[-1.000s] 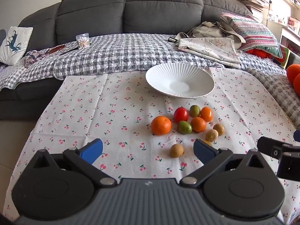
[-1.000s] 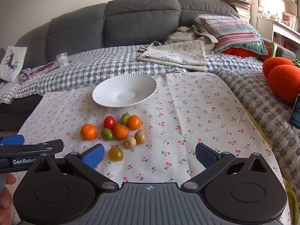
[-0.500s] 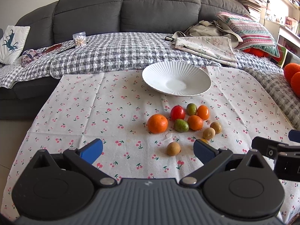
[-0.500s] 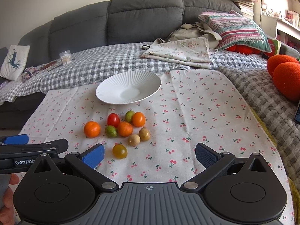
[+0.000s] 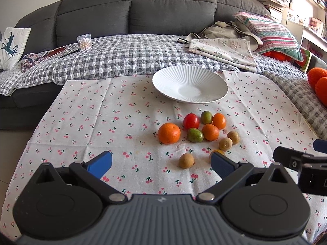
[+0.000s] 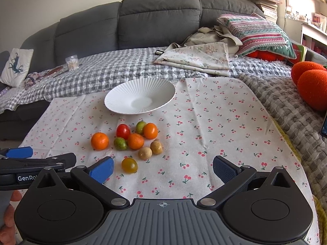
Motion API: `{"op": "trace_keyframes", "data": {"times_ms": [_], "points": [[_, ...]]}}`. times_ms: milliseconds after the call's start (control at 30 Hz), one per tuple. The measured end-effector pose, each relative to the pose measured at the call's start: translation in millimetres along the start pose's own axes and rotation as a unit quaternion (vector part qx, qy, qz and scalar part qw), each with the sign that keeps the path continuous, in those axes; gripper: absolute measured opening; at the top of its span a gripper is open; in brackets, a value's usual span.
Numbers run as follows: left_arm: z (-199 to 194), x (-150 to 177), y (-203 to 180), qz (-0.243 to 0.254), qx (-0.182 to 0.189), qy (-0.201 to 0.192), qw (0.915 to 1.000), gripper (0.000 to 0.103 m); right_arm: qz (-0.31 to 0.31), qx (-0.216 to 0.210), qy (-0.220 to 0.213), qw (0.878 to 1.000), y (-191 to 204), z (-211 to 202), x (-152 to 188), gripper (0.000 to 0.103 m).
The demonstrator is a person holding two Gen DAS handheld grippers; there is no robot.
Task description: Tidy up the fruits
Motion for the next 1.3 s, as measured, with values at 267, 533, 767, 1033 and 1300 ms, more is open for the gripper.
{"op": "trace_keyframes", "data": {"times_ms": [267, 533, 767, 1033, 1300], "points": [[1, 0, -1, 0.004, 0.0, 0.001, 1.0, 0.102, -0.002, 0.003, 0.001, 1.0, -1, 2, 0, 0.103], [3, -2, 0, -0.001, 0.004, -0.012, 0.9999, 0.102, -0.004, 0.003, -0.003, 1.0, -2, 4, -1, 0.103], [8, -11, 6, -0.006, 0.011, -0.017, 0.9998, 0.102, -0.009, 0.006, -0.01, 1.0, -6, 18, -14, 0.103], [28, -19, 16, -0.007, -0.003, 0.002, 1.0, 0.102, -0.015, 0.001, 0.005, 1.0, -7, 42, -22, 0.103], [46, -40, 26, 0.006, -0.023, -0.001, 0.9997, 0.102, -0.027, -0.019, 0.005, 0.999, -1, 58, -34, 0.103]]}}
Point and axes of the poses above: each gripper's, at about its wrist camera, not at the fingertips, and z roughly the way its jaws point, y to its left, x to its underside, the point moved 9 cm from there along z, roughly the way its jaws point, and after that the axes turned 7 degrees about z, right-handed, at the moved point
